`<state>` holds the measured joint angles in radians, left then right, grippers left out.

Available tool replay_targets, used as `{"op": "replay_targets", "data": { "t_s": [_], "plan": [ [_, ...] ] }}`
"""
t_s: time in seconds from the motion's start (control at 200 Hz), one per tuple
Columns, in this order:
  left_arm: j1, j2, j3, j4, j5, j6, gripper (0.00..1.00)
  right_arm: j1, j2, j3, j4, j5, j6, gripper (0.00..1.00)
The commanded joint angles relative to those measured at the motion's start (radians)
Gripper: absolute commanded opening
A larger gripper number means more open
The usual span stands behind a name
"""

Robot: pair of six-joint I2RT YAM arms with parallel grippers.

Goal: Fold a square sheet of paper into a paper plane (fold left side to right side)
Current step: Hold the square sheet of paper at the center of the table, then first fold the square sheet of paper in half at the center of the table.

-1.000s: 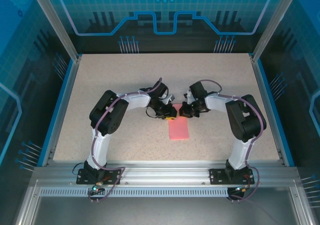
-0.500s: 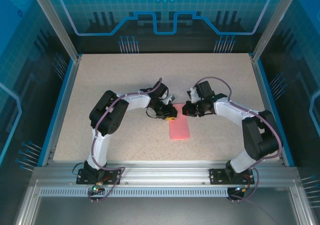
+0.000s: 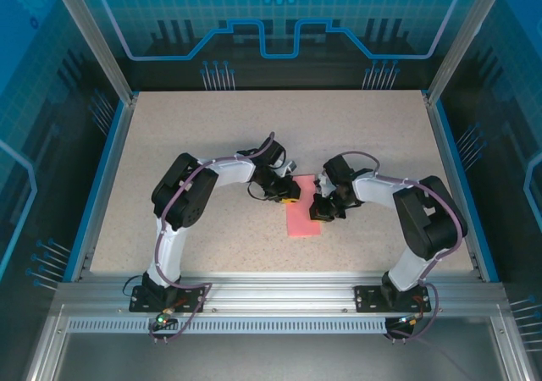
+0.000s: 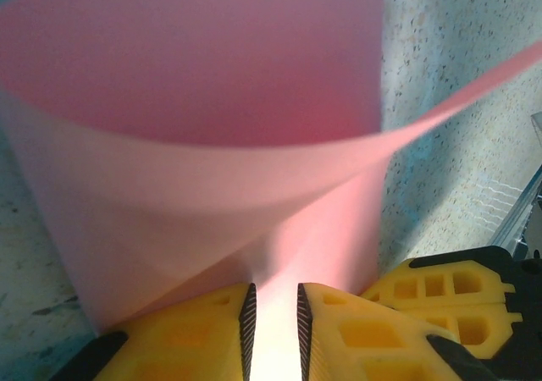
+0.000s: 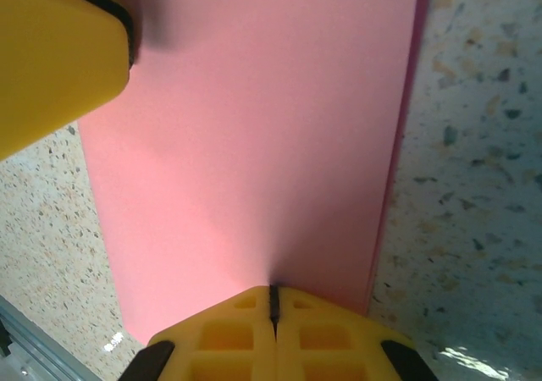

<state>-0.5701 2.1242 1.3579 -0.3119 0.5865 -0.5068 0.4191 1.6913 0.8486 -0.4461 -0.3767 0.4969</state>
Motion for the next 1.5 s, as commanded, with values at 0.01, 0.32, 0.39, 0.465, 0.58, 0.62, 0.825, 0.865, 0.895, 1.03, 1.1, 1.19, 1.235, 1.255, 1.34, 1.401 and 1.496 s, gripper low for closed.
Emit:
{"op": "replay_targets", "data": {
  "t_s": [0.01,0.32,0.39,0.465,0.58,0.62,0.825,0.865,0.895,1.03,1.1,1.19,1.235,1.255,1.34,1.401,1.496],
  "plan": [
    [-0.016,0.022,0.028,-0.058,-0.048,0.000,0.24,0.012,0.048,-0.008,-0.088,0.051,0.005,0.01],
    [0.030,0.040,0.068,-0.044,-0.095,0.037,0.24,0.012,0.054,-0.032,-0.125,0.109,-0.007,0.00],
    [0.041,0.040,0.069,-0.033,-0.097,0.038,0.24,0.010,0.053,-0.035,-0.129,0.114,-0.009,0.00],
    [0.050,0.042,0.075,-0.021,-0.100,0.042,0.24,0.009,0.050,-0.039,-0.134,0.121,-0.008,0.00],
    [0.062,0.048,0.094,-0.016,-0.110,0.046,0.25,0.007,0.047,-0.044,-0.139,0.130,-0.014,0.00],
    [0.064,0.053,0.102,-0.015,-0.112,0.046,0.24,0.006,0.045,-0.047,-0.139,0.131,-0.014,0.00],
    [0.084,0.085,0.146,-0.008,-0.113,0.040,0.25,0.003,0.041,-0.053,-0.146,0.141,-0.018,0.00],
    [0.089,0.090,0.158,-0.007,-0.111,0.038,0.25,0.003,0.041,-0.056,-0.146,0.142,-0.018,0.00],
    [0.092,0.095,0.165,-0.008,-0.110,0.036,0.24,0.003,0.042,-0.057,-0.145,0.142,-0.017,0.00],
    [0.105,0.114,0.202,-0.010,-0.114,0.031,0.25,0.002,0.040,-0.063,-0.145,0.143,-0.016,0.00],
    [0.113,0.125,0.221,-0.009,-0.112,0.024,0.25,0.002,0.038,-0.064,-0.146,0.145,-0.016,0.00],
    [0.119,0.139,0.244,-0.007,-0.107,0.019,0.25,0.002,0.034,-0.067,-0.145,0.147,-0.015,0.00],
    [0.122,0.148,0.257,-0.010,-0.106,0.018,0.25,0.001,0.033,-0.068,-0.146,0.147,-0.014,0.00],
    [0.121,0.151,0.262,-0.010,-0.108,0.018,0.25,0.001,0.034,-0.067,-0.145,0.148,-0.013,0.00],
    [0.123,0.163,0.273,-0.011,-0.111,0.013,0.25,0.000,0.028,-0.073,-0.138,0.143,-0.004,0.00],
    [0.125,0.163,0.272,-0.010,-0.110,0.013,0.25,-0.003,0.023,-0.079,-0.122,0.129,0.007,0.00],
    [0.131,0.138,0.267,-0.010,-0.114,0.021,0.27,-0.004,0.014,-0.091,-0.087,0.092,0.033,0.00]
  ]
}}
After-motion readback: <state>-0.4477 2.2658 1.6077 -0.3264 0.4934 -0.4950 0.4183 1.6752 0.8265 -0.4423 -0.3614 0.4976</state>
